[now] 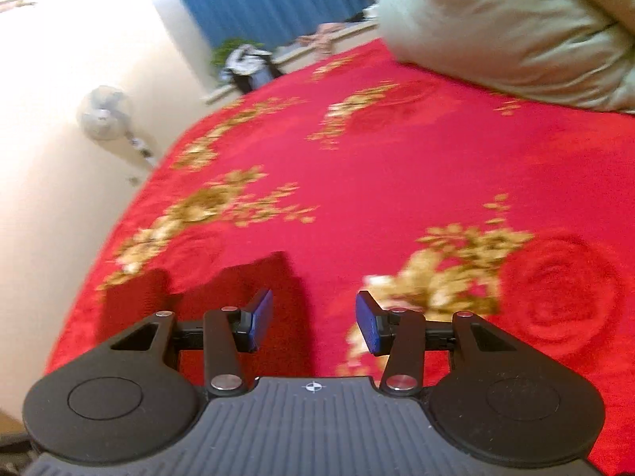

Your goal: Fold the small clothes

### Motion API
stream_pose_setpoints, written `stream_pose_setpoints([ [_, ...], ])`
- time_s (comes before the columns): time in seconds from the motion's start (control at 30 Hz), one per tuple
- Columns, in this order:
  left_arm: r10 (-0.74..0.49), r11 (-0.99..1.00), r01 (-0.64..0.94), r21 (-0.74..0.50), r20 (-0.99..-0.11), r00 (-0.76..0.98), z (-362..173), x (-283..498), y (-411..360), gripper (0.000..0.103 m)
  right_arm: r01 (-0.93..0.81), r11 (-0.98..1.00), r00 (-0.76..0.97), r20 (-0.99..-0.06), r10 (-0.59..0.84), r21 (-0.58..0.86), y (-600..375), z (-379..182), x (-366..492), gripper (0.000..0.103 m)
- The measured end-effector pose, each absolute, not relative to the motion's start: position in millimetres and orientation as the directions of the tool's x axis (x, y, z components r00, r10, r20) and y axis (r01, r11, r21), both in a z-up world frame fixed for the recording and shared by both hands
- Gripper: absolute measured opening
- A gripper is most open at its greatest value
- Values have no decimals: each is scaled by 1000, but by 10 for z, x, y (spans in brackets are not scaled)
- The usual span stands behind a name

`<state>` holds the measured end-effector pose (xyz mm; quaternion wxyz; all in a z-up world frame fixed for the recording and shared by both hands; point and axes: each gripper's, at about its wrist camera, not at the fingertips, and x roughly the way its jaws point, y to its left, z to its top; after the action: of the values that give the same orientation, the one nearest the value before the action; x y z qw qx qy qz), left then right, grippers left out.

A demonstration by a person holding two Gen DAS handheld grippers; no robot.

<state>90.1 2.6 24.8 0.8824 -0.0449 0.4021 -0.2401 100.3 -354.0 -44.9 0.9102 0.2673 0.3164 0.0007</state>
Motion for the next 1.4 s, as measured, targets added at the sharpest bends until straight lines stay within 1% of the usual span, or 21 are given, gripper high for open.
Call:
stream_pose_setpoints([
  [0.13, -327, 939, 304, -161, -690, 646, 272, 1017, 661, 56, 54, 855, 784, -552, 284, 516, -3253, -497, 1045, 49],
  [0.23, -271, 959, 249, -132, -679, 682, 165, 1098, 1041, 56, -23, 854, 741, -565, 363, 519, -3039, -600, 1086, 50],
  [0.3, -257, 966, 199, -164, -666, 700, 18, 1136, 1259, 56, -41, 861, 718, -584, 378, 507, -2923, -693, 1108, 50],
  [0.33, -241, 970, 147, -194, -686, 687, -24, 1154, 1380, 56, -51, 864, 708, -591, 385, 502, -2872, -727, 1115, 50],
  [0.37, -248, 964, 99, -247, -698, 671, -55, 1211, 1459, 56, -58, 866, 705, -594, 387, 496, -2834, -744, 1112, 50],
  [0.4, -272, 951, 82, -299, -679, 682, -66, 1250, 1516, 56, -64, 870, 705, -594, 387, 490, -2809, -754, 1103, 50],
  [0.43, -275, 946, 68, -316, -676, 683, -70, 1280, 1526, 56, -78, 870, 708, -588, 392, 487, -2784, -743, 1085, 50],
  [0.6, -269, 956, 104, -274, -677, 685, -12, 1316, 1473, 58, -202, 873, 715, -542, 441, 445, -2642, -677, 959, 51],
  [0.67, -289, 951, 119, -286, -681, 673, -48, 1318, 1380, 59, -235, 889, 691, -576, 437, 393, -2521, -715, 949, 51],
  [0.73, -293, 951, 126, -284, -688, 663, -72, 1313, 1321, 59, -224, 926, 684, -628, 372, 304, -2420, -790, 964, 51],
  [0.8, -298, 949, 125, -290, -690, 659, -92, 1314, 1300, 59, -197, 929, 665, -654, 361, 312, -2428, -843, 1007, 42],
  [0.83, -302, 947, 122, -298, -689, 659, -90, 1314, 1310, 59, -173, 926, 652, -665, 364, 337, -2450, -840, 1048, 27],
  [0.87, -306, 944, 118, -308, -687, 659, -85, 1318, 1314, 59, -163, 917, 637, -671, 380, 364, -2466, -804, 1097, 23],
  [0.97, -323, 933, 100, -346, -682, 656, -78, 1340, 1346, 59, -192, 923, 681, -632, 369, 332, -2451, -463, 1128, 18],
  [1.1, -344, 919, 84, -385, -680, 648, -67, 1359, 1348, 59, -249, 901, 776, -483, 405, 354, -2507, 271, 964, 15],
  [1.2, -351, 918, 92, -387, -679, 645, -55, 1360, 1309, 59, -273, 923, 835, -410, 368, 273, -2529, 543, 634, 14],
  [1.23, -349, 919, 94, -382, -682, 642, -55, 1365, 1292, 59, -248, 938, 846, -417, 332, 243, -2565, 500, 546, 14],
  [1.27, -351, 919, 97, -381, -684, 640, -54, 1368, 1285, 59, -203, 954, 845, -454, 284, 219, -2616, 360, 497, 14],
  [1.33, -353, 919, 100, -380, -684, 638, -50, 1369, 1278, 59, -75, 982, 764, -624, 167, 171, -2747, -143, 555, 14],
  [1.37, -352, 920, 101, -378, -687, 636, -52, 1373, 1274, 59, -12, 984, 673, -726, 140, 180, -2835, -469, 609, 14],
  [1.4, -352, 921, 100, -378, -689, 634, -57, 1377, 1272, 59, 27, 976, 615, -774, 152, 214, -2903, -698, 610, 14],
])
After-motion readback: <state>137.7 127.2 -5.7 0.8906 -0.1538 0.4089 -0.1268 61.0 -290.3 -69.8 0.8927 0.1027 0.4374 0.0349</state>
